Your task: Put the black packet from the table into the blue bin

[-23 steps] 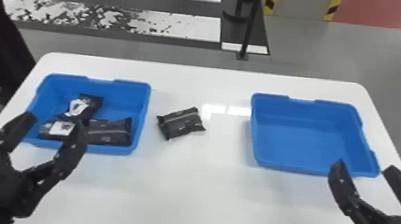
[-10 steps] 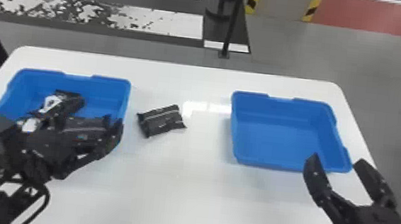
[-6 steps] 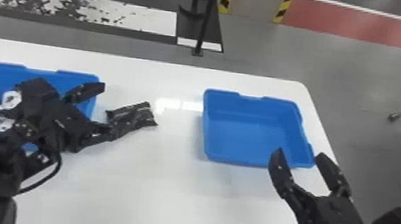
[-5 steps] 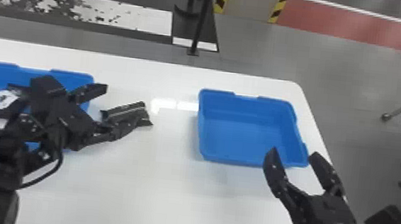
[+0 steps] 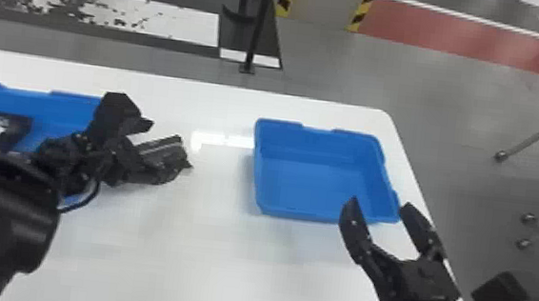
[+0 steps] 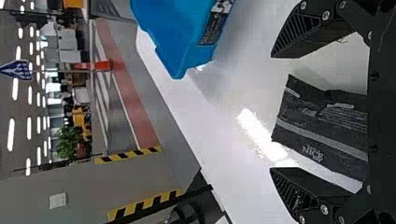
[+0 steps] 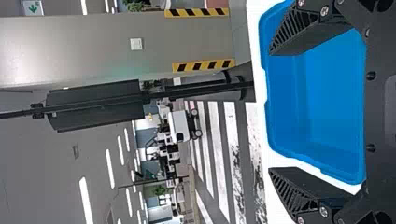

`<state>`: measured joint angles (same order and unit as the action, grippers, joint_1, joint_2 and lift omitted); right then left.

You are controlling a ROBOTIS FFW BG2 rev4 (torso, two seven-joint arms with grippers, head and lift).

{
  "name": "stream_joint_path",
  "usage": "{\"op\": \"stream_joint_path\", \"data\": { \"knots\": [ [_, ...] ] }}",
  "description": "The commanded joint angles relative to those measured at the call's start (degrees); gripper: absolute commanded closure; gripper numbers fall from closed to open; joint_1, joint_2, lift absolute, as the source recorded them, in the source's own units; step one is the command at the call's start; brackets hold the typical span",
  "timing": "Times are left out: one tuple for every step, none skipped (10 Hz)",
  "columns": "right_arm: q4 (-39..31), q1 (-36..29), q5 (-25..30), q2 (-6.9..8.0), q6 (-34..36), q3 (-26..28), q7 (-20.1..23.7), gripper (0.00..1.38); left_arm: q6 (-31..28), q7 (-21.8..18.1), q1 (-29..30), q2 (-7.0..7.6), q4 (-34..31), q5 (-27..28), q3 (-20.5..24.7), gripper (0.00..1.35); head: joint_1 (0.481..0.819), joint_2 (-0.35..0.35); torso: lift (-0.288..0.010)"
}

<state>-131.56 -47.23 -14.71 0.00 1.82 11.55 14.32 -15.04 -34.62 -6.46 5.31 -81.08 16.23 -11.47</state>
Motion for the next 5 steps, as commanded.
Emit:
{"op": "stream_joint_path", "data": {
  "knots": [
    [0.01,-0.02,-0.14,0.05,0.00,-0.01,0.00,0.13,-2.68,0.00,-1.98,-0.04,2.96,2.51,-1.10,0.17,0.695,-0.239,-0.110],
    [0.01,-0.16,-0.37,0.05,0.00,0.11,0.00,0.13,-2.68,0.17,-3.39,-0.21,5.07,5.14,-1.33,0.17,0.695,-0.233,-0.110],
    [0.01,-0.02,-0.37,0.05,0.00,-0.01,0.00,0.13,-2.68,0.44,-4.80,-0.21,7.04,6.73,-1.33,0.17,0.695,-0.227,-0.110],
    [0.15,-0.02,-0.37,0.05,-0.14,-0.01,0.00,0.13,-3.24,0.52,-5.92,-0.21,8.30,7.65,-1.33,0.19,0.695,-0.222,-0.110],
    [0.15,-0.02,-0.60,0.05,-0.14,0.11,0.00,0.13,-4.50,0.70,-6.48,-0.21,8.73,8.33,-1.67,0.26,0.695,-0.211,-0.110]
  ]
}}
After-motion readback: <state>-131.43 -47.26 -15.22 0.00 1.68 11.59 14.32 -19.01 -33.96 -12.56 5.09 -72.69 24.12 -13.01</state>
